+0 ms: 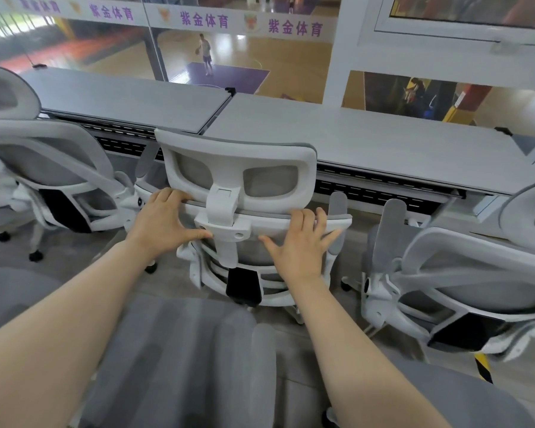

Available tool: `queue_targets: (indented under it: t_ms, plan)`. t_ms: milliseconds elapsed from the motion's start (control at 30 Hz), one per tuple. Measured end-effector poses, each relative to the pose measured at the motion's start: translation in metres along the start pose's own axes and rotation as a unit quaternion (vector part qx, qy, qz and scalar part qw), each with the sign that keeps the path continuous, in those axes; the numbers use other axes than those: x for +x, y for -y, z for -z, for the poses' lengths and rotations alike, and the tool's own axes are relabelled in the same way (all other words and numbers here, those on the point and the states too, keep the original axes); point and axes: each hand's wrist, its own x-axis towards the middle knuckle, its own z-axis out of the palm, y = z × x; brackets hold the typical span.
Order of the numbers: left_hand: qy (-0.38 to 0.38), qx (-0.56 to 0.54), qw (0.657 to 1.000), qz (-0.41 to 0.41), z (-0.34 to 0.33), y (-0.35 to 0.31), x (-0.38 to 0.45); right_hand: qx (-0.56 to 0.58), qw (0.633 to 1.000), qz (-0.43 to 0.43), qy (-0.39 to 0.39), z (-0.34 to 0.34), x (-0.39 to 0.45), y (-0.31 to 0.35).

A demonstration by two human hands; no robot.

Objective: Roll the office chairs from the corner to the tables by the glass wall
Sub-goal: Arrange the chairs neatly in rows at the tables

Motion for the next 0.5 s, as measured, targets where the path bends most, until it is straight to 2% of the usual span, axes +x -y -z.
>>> queue_targets:
  t_ms: [100,333,500]
  plan:
    - [-0.011,-0.003,1.0,-0.003,0.002,0.009,0.0,-0.003,1.0,0.002,0.006,-0.003,0.001,0.01]
    - [0.027,-0.001,1.0,0.001,0.01,0.041,0.011,-0.012,1.0,-0.014,-0.009,-0.013,-0.003,0.041]
    - [0.023,-0.003,1.0,-0.008,0.008,0.045,0.017,-0.002,1.0,-0.017,-0.007,-0.018,0.0,0.041]
